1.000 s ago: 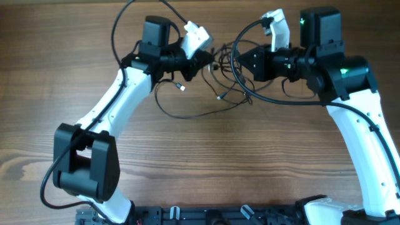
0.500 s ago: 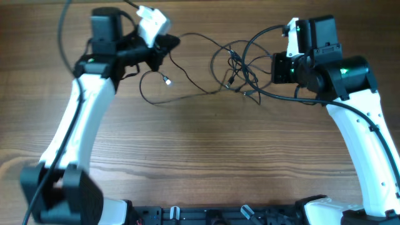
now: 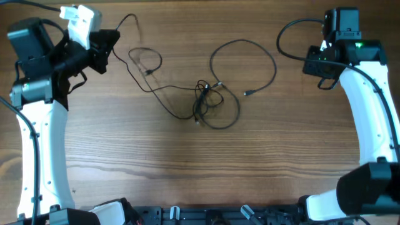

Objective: Untangle cables

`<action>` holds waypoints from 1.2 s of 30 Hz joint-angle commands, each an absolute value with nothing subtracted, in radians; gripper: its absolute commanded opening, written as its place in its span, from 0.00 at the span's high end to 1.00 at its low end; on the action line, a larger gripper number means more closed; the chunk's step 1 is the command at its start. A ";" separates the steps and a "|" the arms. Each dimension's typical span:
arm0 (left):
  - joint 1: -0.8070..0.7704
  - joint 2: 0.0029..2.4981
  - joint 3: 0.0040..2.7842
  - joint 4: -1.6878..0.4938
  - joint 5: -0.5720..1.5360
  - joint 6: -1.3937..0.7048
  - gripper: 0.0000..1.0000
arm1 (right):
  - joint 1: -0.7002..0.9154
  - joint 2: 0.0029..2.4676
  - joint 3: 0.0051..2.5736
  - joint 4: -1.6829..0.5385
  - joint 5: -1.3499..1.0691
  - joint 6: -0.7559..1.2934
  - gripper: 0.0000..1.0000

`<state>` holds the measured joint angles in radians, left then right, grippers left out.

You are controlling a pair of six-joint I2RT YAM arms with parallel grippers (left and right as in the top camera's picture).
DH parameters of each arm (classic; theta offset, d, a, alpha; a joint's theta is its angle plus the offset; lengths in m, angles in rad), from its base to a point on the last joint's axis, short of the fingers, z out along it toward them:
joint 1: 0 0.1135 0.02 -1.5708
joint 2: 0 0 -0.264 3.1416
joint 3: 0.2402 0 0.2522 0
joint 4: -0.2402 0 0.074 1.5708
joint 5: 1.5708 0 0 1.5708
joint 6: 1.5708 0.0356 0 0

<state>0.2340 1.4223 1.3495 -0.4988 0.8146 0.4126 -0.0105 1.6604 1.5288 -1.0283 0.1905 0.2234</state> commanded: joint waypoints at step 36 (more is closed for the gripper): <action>0.004 1.395 1.354 -0.502 0.897 0.358 0.83 | 0.525 1.947 1.398 -0.622 -0.204 0.157 0.43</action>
<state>0.0074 1.4208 1.3495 -0.5011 0.8848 0.3676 0.5087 1.9190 1.4067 -0.6312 -0.2123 0.1383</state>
